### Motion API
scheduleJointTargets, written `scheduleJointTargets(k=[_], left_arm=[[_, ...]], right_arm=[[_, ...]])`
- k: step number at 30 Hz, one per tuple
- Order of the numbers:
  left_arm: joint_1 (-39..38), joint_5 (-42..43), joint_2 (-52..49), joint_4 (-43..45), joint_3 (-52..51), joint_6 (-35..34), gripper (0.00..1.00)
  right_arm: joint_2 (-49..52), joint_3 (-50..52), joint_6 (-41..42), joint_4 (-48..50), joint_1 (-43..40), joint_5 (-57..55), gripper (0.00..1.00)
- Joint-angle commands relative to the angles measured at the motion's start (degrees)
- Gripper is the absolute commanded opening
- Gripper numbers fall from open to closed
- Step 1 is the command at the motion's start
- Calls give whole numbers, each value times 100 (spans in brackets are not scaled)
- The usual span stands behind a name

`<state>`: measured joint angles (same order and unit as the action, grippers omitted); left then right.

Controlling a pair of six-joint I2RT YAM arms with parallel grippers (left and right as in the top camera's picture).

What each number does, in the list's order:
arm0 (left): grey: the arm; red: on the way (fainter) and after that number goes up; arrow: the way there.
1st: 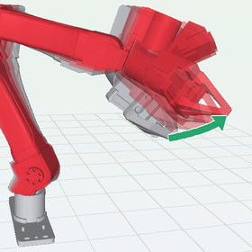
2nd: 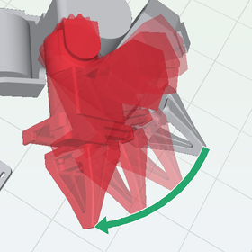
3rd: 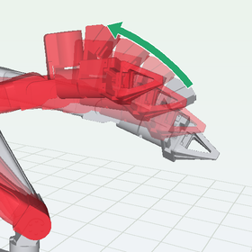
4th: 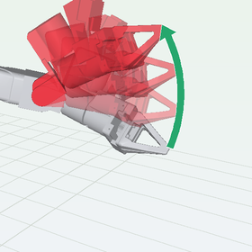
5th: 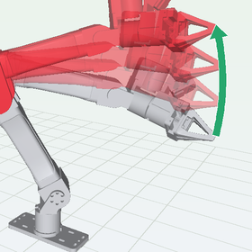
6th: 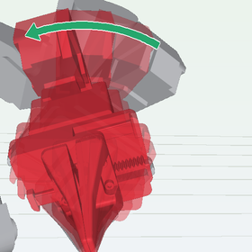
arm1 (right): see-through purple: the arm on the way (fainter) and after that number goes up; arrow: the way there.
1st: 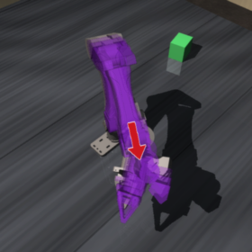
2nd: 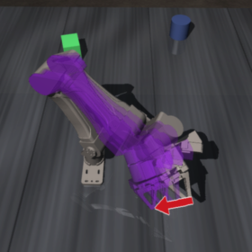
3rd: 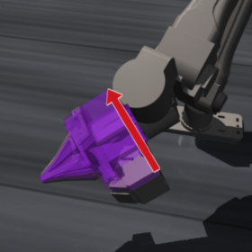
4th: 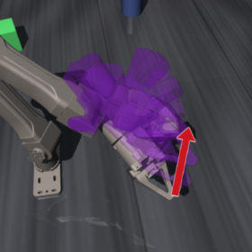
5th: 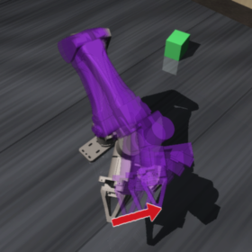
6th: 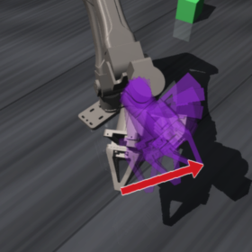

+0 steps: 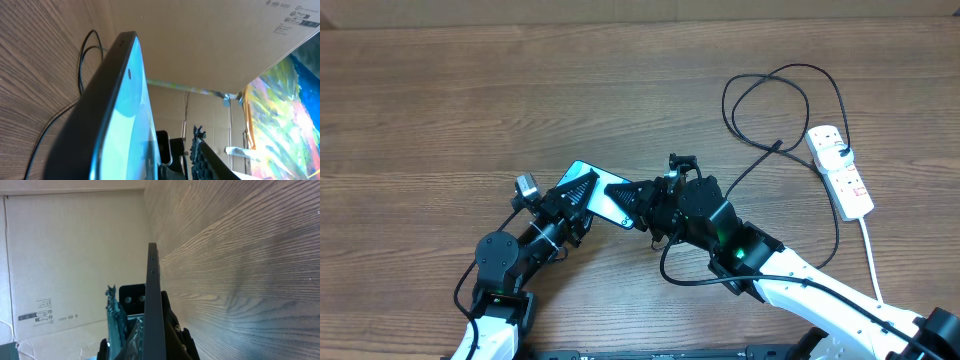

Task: Plug charger to phone and switch on socket
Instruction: 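Regrasp the phone with the left gripper from the right gripper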

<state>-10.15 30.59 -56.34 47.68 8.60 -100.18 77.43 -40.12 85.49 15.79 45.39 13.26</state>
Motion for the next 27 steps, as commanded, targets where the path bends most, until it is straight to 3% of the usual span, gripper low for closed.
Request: scheduleJointTargets(k=[1,8,17,24,27], left_arm=[[-37,-232,-24,15,-9,24,28],[-37,-249,-24,9,-9,-20,4],[-37,-240,-24,13,-9,-103,4],[-24,-251,-24,-363,-9,254,4],[44,-271,-24,-940,-9,739,4]], right_arm=[[-83,-190,0,57,-7,-37,4],[-83,-190,2,85,-7,387,4],[-83,-190,-13,26,-7,708,5],[-83,-190,-452,-219,-7,793,23],[-83,-190,-640,-267,-9,785,45]])
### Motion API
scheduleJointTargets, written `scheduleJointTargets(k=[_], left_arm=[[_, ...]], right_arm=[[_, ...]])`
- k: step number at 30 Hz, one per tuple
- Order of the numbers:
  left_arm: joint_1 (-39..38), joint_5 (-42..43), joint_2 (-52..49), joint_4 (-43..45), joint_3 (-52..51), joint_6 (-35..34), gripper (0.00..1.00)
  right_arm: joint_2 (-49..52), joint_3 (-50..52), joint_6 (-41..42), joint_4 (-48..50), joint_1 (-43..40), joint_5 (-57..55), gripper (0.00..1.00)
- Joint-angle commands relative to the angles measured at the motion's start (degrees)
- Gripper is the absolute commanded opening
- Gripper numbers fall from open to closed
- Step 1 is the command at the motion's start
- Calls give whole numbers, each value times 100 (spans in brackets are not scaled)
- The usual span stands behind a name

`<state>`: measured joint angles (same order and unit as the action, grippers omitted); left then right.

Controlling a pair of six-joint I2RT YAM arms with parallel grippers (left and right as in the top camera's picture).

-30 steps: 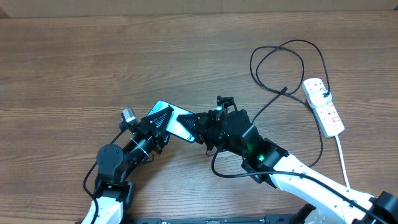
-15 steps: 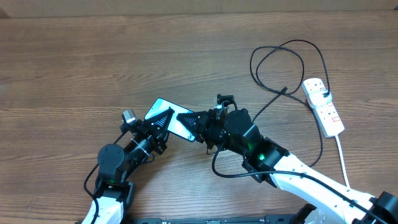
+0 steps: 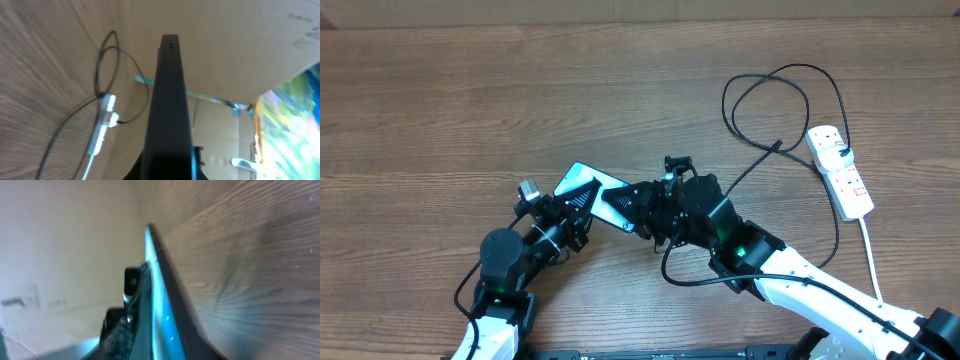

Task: Plug charger to phone and switch on socket
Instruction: 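Regrasp the phone with the left gripper from the right gripper, then open the right gripper and move it to the black cable near the power strip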

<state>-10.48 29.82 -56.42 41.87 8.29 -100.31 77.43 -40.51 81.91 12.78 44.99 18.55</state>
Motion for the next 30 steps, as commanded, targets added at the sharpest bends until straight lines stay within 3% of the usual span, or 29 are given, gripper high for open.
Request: scheduleJointTargets(k=[1,4,5,8,12,24,30], left_arm=[[120,-197,-17,-553,22,868,4],[337,-190,-22,-1047,22,1200,4],[422,-188,-22,-1137,22,1316,4],[640,-83,-22,-1294,22,1635,4],[798,136,-24,-1589,22,1700,4],[828,1606,-890,-1641,1071,1759,4],[828,2710,-1840,-1639,2035,2050,4]], right_arm=[[-83,-151,-452,37,31,254,53],[-83,-151,-1493,13,26,-68,95],[-83,-151,-2028,-7,26,-396,100],[-83,-151,-3652,-205,26,-1786,100],[-116,-160,-4478,-605,-116,-3364,100],[-306,-844,-4120,-2999,-1720,-3200,100],[-306,-863,-4127,-3403,-2229,-2811,100]])
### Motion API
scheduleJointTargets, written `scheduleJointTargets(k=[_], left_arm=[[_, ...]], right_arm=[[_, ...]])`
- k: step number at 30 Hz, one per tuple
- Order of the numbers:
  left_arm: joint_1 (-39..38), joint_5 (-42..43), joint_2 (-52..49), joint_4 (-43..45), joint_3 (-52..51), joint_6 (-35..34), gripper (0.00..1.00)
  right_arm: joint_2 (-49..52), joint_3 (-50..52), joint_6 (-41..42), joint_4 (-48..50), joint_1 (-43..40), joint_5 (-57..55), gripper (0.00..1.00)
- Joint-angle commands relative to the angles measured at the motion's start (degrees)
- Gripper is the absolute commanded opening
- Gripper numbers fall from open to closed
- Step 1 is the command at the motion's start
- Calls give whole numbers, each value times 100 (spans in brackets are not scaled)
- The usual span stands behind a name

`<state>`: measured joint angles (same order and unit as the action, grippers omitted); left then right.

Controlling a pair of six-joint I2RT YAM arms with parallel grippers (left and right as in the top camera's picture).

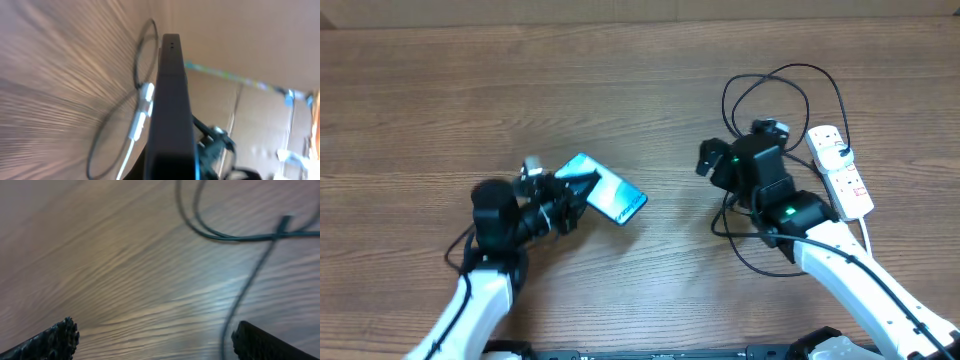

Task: Plug charger to phone and switch on socket
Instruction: 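Open the right gripper and move it to the black cable near the power strip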

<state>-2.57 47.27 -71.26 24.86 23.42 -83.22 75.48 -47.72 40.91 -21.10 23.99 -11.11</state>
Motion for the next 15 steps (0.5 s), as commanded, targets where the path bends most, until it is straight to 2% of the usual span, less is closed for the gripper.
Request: scheduleJointTargets(k=[1,9,15], left_arm=[[37,1088,-485,61,636,354,4],[35,1878,-1598,68,1394,352,4],[35,2122,-1784,107,1576,350,4]], right_arm=[[-111,-142,-26,-9,-162,155,100],[125,-140,-76,-44,-278,-684,100],[787,-142,-20,87,-743,-573,97]])
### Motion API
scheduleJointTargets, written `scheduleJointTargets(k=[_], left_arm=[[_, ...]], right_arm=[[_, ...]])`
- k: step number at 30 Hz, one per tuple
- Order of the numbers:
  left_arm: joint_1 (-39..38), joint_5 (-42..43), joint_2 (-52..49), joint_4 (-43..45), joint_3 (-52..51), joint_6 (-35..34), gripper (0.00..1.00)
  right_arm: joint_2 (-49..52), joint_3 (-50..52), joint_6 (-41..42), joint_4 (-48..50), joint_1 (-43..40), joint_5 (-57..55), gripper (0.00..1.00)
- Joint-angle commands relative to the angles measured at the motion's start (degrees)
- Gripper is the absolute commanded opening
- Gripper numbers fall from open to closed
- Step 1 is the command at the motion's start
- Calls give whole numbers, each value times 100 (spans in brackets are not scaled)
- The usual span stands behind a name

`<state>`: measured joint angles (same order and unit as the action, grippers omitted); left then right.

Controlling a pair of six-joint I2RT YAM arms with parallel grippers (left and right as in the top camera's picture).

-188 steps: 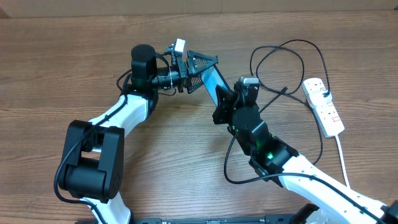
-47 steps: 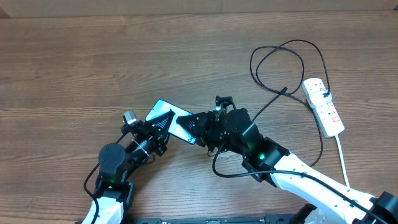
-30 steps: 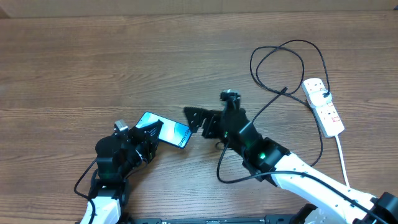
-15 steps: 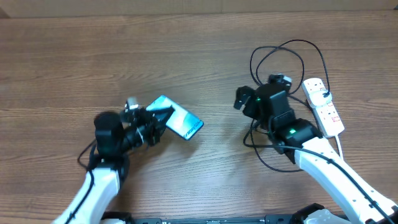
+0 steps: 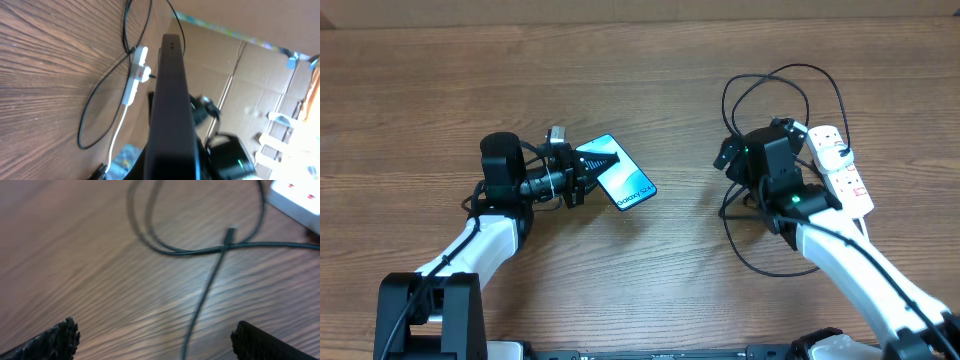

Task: Plug charger to phone and switch on socket
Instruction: 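Open the right gripper and move it to the black cable near the power strip, then grasp the black charging cable plug with the right gripper and lift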

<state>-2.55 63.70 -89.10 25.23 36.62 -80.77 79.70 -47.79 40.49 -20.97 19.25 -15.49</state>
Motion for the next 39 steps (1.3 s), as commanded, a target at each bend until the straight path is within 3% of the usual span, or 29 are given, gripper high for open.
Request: scheduleJointTargets(k=[1,10,26,33,39], left_arm=[[33,485,0,74,260,105,4],[31,492,0,74,264,107,4],[28,601,0,72,264,107,4],[28,581,0,72,264,107,4],[28,581,0,74,264,107,4]], right_arm=[[468,-138,24,105,-343,-125,96],[1270,-138,170,584,-881,507,92],[2293,-142,105,1451,-894,-256,84],[2669,-142,105,1718,-892,-310,74],[2872,-142,105,1351,-887,-72,55]])
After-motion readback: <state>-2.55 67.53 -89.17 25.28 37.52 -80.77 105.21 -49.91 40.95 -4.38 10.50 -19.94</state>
